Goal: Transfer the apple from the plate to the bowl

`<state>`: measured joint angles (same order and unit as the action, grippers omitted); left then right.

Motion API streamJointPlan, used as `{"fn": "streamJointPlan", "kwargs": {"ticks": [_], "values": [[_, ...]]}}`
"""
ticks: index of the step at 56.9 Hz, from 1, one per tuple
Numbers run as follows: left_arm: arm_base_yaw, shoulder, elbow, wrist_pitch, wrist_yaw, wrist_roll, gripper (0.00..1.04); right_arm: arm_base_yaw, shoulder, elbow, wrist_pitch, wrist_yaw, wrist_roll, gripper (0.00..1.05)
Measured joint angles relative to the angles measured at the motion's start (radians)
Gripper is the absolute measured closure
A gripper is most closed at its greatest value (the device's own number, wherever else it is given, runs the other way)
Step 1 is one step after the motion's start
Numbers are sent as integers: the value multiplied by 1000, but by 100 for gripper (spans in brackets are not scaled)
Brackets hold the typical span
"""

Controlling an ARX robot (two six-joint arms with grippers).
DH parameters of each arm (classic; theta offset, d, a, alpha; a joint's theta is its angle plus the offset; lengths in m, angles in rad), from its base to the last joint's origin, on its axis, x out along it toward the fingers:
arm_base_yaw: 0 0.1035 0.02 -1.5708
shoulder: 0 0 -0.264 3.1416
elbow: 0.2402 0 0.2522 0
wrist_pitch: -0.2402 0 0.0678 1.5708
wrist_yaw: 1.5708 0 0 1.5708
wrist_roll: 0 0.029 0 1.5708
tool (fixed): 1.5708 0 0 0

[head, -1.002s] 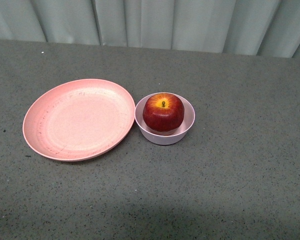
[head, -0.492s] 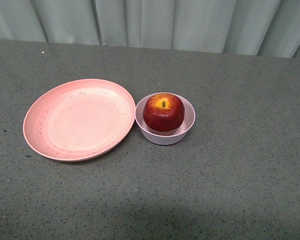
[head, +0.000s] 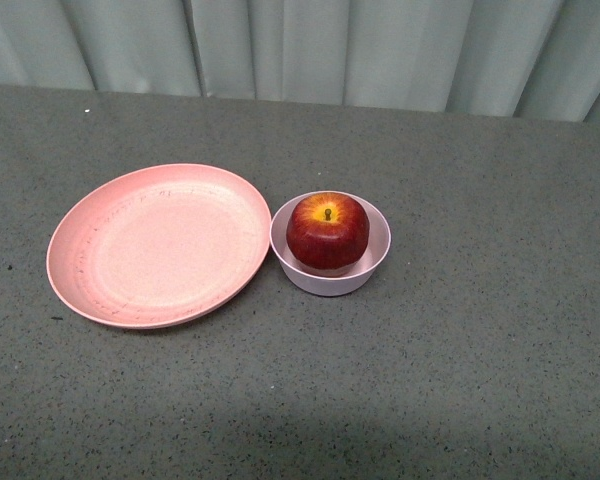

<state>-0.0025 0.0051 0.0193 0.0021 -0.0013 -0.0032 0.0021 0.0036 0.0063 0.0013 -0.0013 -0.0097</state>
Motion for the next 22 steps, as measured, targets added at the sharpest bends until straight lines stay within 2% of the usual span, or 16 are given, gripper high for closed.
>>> {"fn": "streamJointPlan", "kwargs": {"ticks": [22], "values": [[0, 0, 0, 0, 0, 0, 7, 0, 0, 0, 0, 0, 0, 9]]}}
